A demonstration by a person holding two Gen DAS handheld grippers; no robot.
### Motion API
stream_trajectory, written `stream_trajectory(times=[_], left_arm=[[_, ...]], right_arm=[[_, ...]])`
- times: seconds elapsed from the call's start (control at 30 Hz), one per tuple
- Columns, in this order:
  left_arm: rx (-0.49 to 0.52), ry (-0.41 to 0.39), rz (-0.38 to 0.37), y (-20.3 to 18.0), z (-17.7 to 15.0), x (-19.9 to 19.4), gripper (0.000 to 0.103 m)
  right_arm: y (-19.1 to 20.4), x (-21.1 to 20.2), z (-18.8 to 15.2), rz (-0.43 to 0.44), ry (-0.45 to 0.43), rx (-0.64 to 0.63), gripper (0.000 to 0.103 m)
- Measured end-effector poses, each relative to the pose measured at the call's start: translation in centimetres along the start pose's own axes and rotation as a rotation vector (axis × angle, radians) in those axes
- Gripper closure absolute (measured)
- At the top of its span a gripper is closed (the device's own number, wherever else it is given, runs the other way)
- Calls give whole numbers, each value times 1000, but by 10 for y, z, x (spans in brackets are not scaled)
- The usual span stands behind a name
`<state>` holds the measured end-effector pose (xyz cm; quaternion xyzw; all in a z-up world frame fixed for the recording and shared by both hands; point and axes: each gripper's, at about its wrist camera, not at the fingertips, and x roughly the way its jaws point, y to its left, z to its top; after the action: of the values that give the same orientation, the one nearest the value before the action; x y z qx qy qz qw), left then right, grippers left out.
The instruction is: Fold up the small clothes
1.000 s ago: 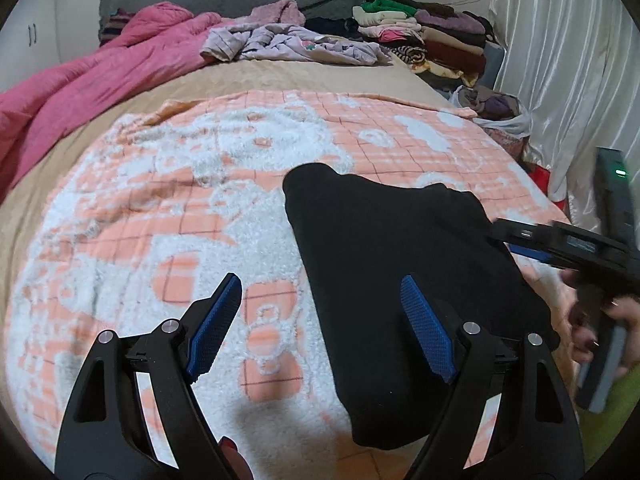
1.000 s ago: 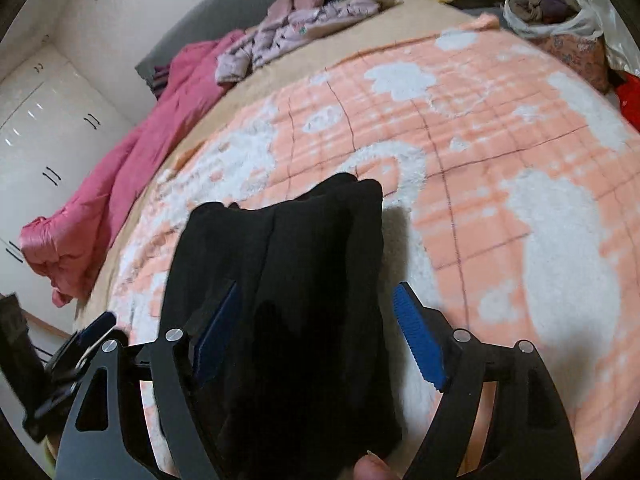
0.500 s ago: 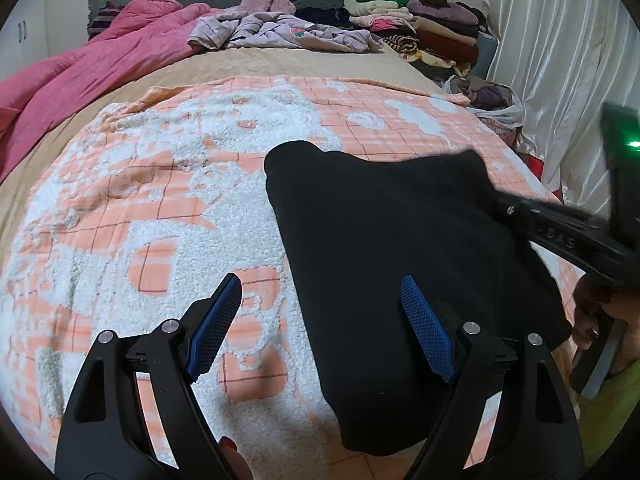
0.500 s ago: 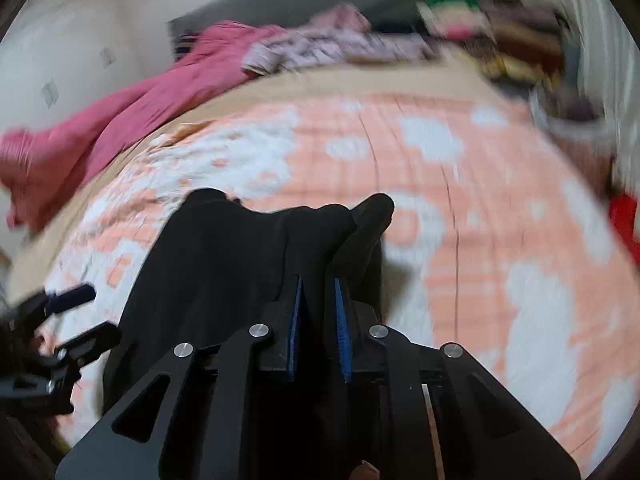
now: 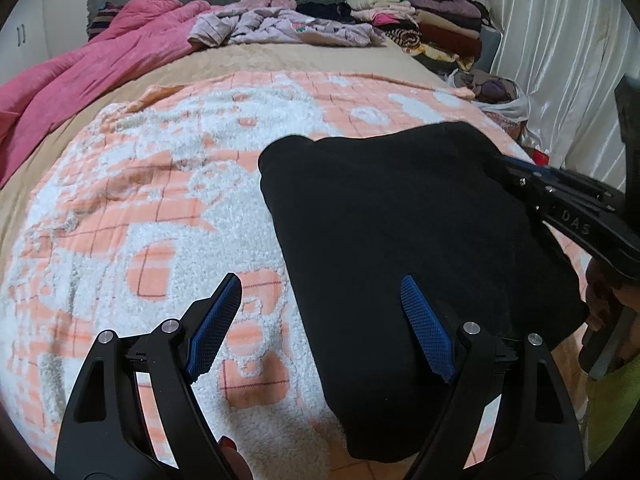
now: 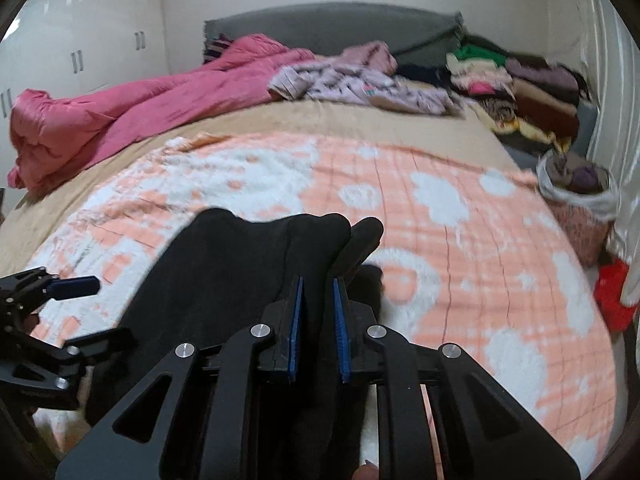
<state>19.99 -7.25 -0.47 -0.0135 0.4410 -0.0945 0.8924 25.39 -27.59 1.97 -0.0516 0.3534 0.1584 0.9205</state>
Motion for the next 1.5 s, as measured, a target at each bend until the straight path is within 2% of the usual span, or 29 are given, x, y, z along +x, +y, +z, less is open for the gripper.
stream_trajectory(times=[0.07, 0.13, 0.23, 0.37, 0.47, 0.53, 0.6, 0.73, 0.77, 0.83, 0.9, 1.07, 1.1, 1.13, 1.17, 1.2, 1.27, 1.4, 1.5], left_arm=[[-1, 11, -9, 1, -2, 4, 29], [-1, 16, -5, 1, -3, 7, 22], [0, 27, -7, 0, -4, 11, 22], [7, 30, -2, -2, -6, 13, 22], [0, 34, -8, -2, -8, 11, 22], [-4, 37, -25, -3, -9, 8, 22], [-4, 38, -36, -4, -10, 5, 22], [-20, 43, -79, -6, -15, -2, 22], [-18, 44, -85, -9, -18, -4, 22], [-14, 45, -89, -11, -22, -5, 22], [-18, 48, -89, -12, -25, -4, 22], [-52, 50, -102, -8, -30, -2, 22], [-56, 50, -105, -7, -31, -2, 22], [-63, 52, -108, -7, -31, -2, 22], [-68, 53, -113, -6, -31, -2, 26], [-74, 53, -122, -6, -31, -3, 29], [-76, 48, -130, -8, -29, -8, 36], [-48, 36, -121, -16, -28, -14, 37], [-27, 50, -116, -23, -30, -10, 36]], right_arm=[[-8, 10, -9, -21, 28, 20, 89], [-10, 18, -18, -40, 50, 18, 89], [-16, 31, -31, -38, 76, 68, 88], [-15, 31, -36, -69, 79, 74, 83], [-18, 22, -35, -63, 75, 107, 72], [-23, 12, -36, -38, 64, 139, 70], [-30, -4, -40, 16, 46, 198, 56], [-40, -28, -51, 108, 32, 298, 49], [-43, -34, -57, 150, 30, 340, 44], [-44, -41, -64, 213, 35, 389, 42], [-41, -43, -72, 241, 58, 420, 31], [-27, -41, -83, 265, 87, 413, 31], [-25, -38, -85, 259, 98, 409, 34], [-24, -36, -86, 257, 106, 408, 40], [-21, -33, -87, 264, 114, 401, 69], [-18, -32, -86, 275, 112, 393, 75], [-11, -41, -82, 264, 84, 361, 78], [-8, -61, -75, 242, 3, 318, 79], [-9, -59, -79, 177, 13, 268, 79]])
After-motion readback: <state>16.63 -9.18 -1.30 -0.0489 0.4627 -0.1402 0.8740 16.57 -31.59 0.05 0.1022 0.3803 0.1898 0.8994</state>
